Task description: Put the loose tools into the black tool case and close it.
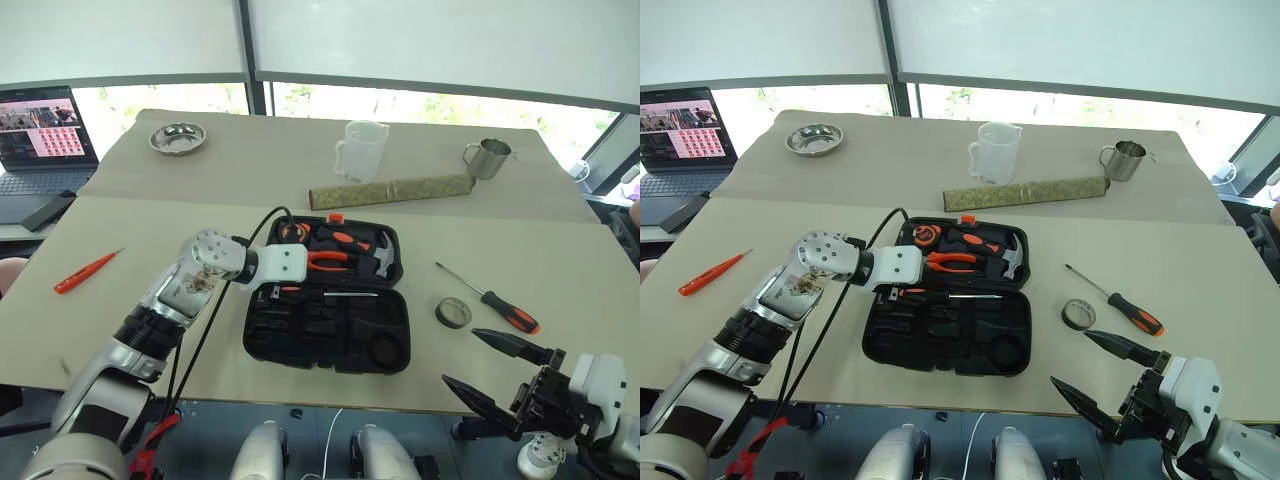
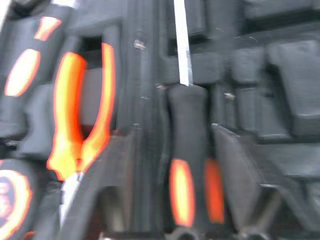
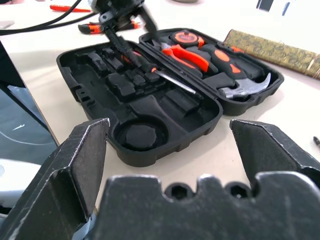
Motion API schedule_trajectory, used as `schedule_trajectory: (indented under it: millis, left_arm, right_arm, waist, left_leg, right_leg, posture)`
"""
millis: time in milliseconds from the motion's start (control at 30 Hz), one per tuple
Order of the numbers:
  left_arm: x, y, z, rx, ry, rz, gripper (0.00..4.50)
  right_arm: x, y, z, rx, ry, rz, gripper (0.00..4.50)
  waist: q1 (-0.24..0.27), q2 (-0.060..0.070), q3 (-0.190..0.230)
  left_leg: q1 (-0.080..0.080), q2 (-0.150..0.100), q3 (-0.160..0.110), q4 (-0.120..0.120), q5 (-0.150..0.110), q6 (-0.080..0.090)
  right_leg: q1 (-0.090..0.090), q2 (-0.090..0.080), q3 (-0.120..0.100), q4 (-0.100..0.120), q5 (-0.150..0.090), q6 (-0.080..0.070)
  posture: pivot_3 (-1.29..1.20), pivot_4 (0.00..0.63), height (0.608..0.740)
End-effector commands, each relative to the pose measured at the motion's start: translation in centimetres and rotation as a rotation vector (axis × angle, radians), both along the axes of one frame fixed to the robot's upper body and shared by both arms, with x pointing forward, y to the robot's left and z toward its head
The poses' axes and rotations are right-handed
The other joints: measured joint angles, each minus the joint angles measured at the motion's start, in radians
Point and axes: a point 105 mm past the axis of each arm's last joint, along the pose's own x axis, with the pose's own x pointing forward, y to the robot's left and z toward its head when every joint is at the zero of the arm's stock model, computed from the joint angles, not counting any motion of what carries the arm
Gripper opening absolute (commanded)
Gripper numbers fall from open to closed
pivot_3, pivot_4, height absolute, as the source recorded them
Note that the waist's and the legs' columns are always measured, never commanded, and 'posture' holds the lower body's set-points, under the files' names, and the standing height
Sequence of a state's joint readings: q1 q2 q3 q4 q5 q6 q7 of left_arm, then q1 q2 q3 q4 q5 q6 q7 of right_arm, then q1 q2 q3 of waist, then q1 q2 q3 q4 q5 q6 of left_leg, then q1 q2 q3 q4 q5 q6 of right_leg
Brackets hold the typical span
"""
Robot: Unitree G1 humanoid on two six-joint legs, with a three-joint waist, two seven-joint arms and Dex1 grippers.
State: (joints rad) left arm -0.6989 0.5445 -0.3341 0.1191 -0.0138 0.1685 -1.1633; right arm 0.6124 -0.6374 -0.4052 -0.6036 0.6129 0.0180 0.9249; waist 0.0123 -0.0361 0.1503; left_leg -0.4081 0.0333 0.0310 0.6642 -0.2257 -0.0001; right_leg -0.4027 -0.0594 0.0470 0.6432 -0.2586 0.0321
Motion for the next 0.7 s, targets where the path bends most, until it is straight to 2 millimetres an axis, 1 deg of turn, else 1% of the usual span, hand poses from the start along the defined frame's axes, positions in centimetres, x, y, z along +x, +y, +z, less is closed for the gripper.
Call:
schedule_trajectory:
  millis: [33,67,133,167,200,333,367,400,500,600,700]
  left_arm:
    - [-0.5,0.0,2.4,-0.203,0.037,0.012,3.14]
    - [-0.5,0.2,2.3,-0.216,0.047,0.021,3.14]
    - [-0.4,1.0,1.2,-0.252,0.112,0.057,2.61]
    - [-0.2,1.3,0.8,-0.262,0.13,0.079,2.53]
    - [-0.2,1.4,0.2,-0.257,0.138,0.085,2.08]
    - [-0.2,1.1,-1.5,-0.234,0.163,0.091,0.69]
    - [-0.2,1.0,-2.0,-0.225,0.176,0.096,0.27]
    - [-0.1,0.9,-2.2,-0.22,0.182,0.099,0.13]
    - [0.1,0.7,-3.3,-0.186,0.185,0.119,0.13]
    - [-0.6,0.1,-4.2,-0.151,0.175,0.064,0.13]
    - [-0.8,-0.1,-5.0,-0.112,0.176,0.051,0.13]
  right_arm:
    - [-0.1,0.4,1.1,0.012,-0.027,0.017,4.5]
    - [-0.1,0.5,1.1,0.016,-0.025,0.017,4.5]
    - [0.0,0.6,1.1,0.019,-0.022,0.017,4.5]
    - [0.0,0.7,1.1,0.019,-0.022,0.018,4.5]
    - [0.2,0.7,1.1,0.02,-0.025,0.015,4.5]
    - [0.6,0.8,1.2,0.025,-0.033,0.009,4.5]
    - [0.6,0.8,1.2,0.027,-0.034,0.009,4.5]
    - [0.7,0.8,1.2,0.027,-0.035,0.008,4.5]
    - [0.8,0.9,1.2,0.03,-0.037,0.005,4.5]
    - [0.7,1.0,1.1,0.036,-0.037,0.0,4.5]
    - [0.5,0.9,0.9,0.038,-0.033,-0.007,4.5]
  waist:
    - [-0.002,0.0,0.0]
    - [-0.007,0.0,0.0]
    - [-0.01,0.0,0.0]
    - [-0.01,0.0,0.0]
    - [-0.011,0.0,0.0]
    - [-0.006,0.0,0.0]
    - [-0.005,0.0,0.0]
    - [-0.002,0.0,0.0]
    - [0.0,0.0,0.0]
    - [0.0,0.0,0.0]
    - [0.002,0.0,0.0]
  left_leg:
    - [0.0,0.0,0.0,0.0,0.0,0.0]
    - [0.0,0.0,0.0,0.0,0.0,0.0]
    - [0.001,0.0,-0.001,0.0,0.0,0.001]
    - [0.001,0.0,-0.001,0.0,0.0,0.001]
    - [0.002,0.0,-0.001,0.0,0.0,0.001]
    - [0.002,0.0,0.0,0.0,0.0,0.001]
    - [0.001,0.0,-0.001,0.001,0.0,0.001]
    - [0.001,-0.001,-0.001,0.001,0.0,0.001]
    - [0.001,-0.001,-0.001,0.002,0.0,0.001]
    - [0.002,-0.001,-0.001,0.002,0.0,0.001]
    - [0.002,-0.001,-0.001,0.002,0.0,0.001]
  right_leg:
    - [0.0,0.0,0.0,0.0,0.0,0.0]
    - [-0.001,0.0,0.0,0.001,0.0,-0.001]
    - [0.0,0.001,0.0,0.002,0.0,-0.001]
    - [0.0,0.001,0.0,0.003,0.0,-0.001]
    - [0.0,0.001,0.0,0.003,0.0,-0.001]
    - [0.0,0.0,0.0,0.003,0.0,-0.001]
    - [0.0,0.0,0.0,0.003,0.0,-0.001]
    - [0.0,0.0,0.0,0.003,0.0,-0.001]
    - [0.0,0.0,0.0,0.003,0.0,-0.001]
    - [0.001,0.0,0.0,0.003,0.001,-0.001]
    - [0.002,0.0,0.0,0.003,0.0,-0.001]
  posture:
    - [0.0,0.15,0.74]
    - [0.0,0.15,0.74]
    - [0.0,0.15,0.74]
    - [0.0,0.15,0.74]
    - [0.0,0.15,0.74]
    - [0.0,0.15,0.74]
    - [0.0,0.15,0.74]
    - [0.0,0.15,0.74]
    - [0.0,0.15,0.74]
    - [0.0,0.15,0.74]
    - [0.0,0.15,0.74]
